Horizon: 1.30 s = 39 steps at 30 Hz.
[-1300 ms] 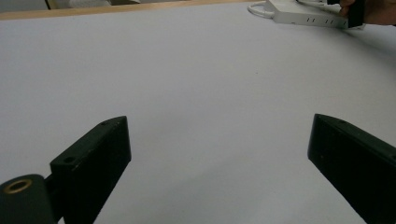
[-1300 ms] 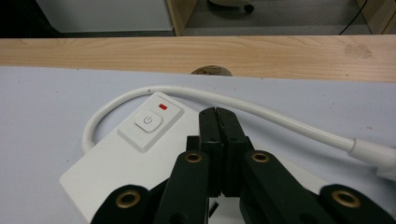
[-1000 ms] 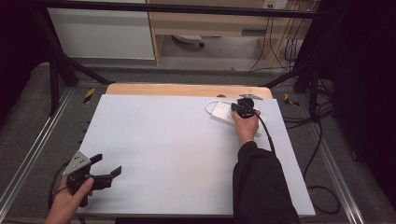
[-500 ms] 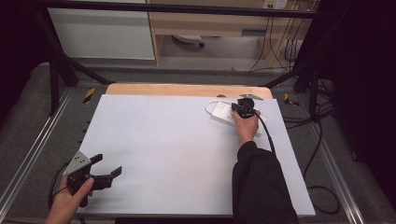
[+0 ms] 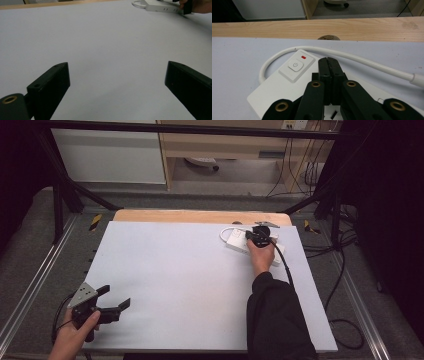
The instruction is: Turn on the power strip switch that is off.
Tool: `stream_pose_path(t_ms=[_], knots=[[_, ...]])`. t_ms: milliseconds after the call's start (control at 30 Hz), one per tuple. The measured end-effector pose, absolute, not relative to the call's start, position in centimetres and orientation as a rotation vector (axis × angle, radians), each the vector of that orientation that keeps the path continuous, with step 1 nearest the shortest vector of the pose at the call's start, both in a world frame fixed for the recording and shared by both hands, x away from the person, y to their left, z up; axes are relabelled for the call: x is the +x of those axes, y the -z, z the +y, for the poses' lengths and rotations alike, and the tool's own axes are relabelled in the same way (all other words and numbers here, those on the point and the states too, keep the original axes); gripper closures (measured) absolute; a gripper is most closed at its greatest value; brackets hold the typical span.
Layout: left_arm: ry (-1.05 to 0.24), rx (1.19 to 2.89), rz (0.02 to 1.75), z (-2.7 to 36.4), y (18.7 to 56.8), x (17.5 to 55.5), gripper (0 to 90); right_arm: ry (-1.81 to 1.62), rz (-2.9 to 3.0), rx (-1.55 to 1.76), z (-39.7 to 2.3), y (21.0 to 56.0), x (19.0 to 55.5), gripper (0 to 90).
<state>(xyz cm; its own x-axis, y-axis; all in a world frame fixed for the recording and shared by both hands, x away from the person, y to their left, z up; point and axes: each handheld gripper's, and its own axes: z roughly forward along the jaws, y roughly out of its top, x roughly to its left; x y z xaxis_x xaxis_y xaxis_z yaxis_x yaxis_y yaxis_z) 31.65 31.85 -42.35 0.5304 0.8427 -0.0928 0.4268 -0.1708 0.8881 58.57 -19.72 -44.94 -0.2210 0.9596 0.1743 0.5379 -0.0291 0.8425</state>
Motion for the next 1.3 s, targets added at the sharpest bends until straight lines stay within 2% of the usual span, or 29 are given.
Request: stream_pose_path(t_ms=[1300], knots=[[-0.535, 1.792, 1.058, 31.91, 42.34, 31.68, 6.1, -1.162, 1.77, 1.566, -20.43, 44.12, 58.27, 88.5]])
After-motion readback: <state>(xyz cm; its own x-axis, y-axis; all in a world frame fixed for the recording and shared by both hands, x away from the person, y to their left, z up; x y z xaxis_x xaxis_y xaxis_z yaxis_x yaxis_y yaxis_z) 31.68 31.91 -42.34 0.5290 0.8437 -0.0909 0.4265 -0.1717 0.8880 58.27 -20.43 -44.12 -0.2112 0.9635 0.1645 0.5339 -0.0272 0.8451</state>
